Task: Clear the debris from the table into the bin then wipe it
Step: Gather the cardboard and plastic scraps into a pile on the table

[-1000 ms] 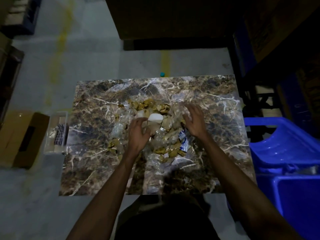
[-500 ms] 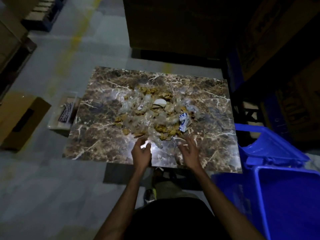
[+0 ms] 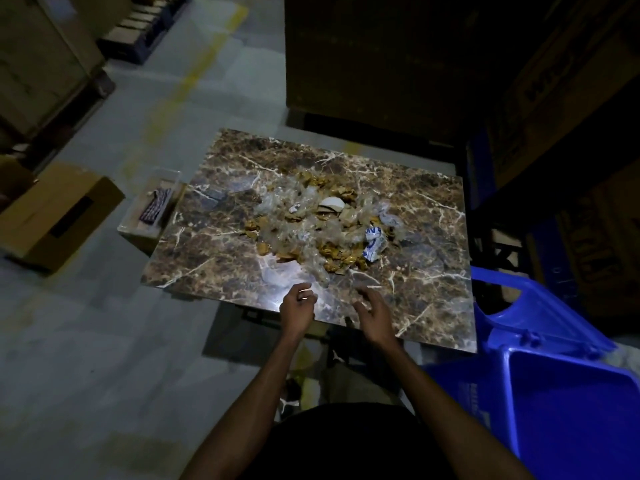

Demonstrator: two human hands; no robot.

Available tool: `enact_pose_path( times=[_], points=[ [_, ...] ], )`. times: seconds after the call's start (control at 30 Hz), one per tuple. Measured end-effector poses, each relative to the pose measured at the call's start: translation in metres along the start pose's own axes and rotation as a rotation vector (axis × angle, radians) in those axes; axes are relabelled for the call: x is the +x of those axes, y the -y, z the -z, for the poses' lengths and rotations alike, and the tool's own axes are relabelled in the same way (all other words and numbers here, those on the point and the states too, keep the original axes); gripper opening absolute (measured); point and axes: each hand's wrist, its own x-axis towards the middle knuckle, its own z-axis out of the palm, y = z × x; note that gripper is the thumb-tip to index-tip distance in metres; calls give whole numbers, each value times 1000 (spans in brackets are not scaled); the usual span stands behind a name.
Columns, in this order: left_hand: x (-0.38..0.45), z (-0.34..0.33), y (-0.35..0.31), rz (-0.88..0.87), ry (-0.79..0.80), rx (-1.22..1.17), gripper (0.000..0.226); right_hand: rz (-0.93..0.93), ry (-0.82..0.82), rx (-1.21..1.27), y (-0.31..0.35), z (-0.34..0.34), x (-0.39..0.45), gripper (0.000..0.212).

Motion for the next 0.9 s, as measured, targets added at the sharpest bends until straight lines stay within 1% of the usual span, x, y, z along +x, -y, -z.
enact_pose_path(
  times=[0.1,0.17,0.23,0.27,0.3,0.33,0.43,0.47,0.53,0.63,0.7,0.77,0.83,0.9],
  points=[
    [4,-18,-16,8,22,10,23,-49,-11,72,-1,9,15,28],
    [6,-36,-26,26,41,24,23,-56,-14,85,-4,18,27,28],
    [11,-56,-32,26,64,35,23,-59,-16,82,-12,28,40,24],
    [16,-67,-35,27,74,51,22,-53,-24,75,-21,33,51,27],
    [21,-81,-39,32,72,72,20,-56,-18,63,-23,41,61,34],
    [26,-92,-39,32,61,82,20,-56,-16,59,-26,47,70,37],
    [34,-120,-49,41,7,99,26,-70,-45,116,-21,71,98,29],
    [35,-130,-54,26,-9,106,27,-44,-66,116,-24,77,110,29],
    [39,-146,-62,-22,-45,128,27,31,-45,127,-30,86,131,32],
    [52,-163,-64,-111,-142,247,26,65,6,145,-31,91,156,29],
    [58,-168,-59,-155,-206,283,30,119,13,115,-23,92,171,38],
    [61,-170,-56,-192,-219,284,41,168,29,96,-17,87,187,46],
    [67,-174,-56,-283,-238,298,45,169,43,91,-21,73,201,50],
    [81,-180,-47,-342,-240,282,48,115,59,115,-29,57,206,52]
  ],
)
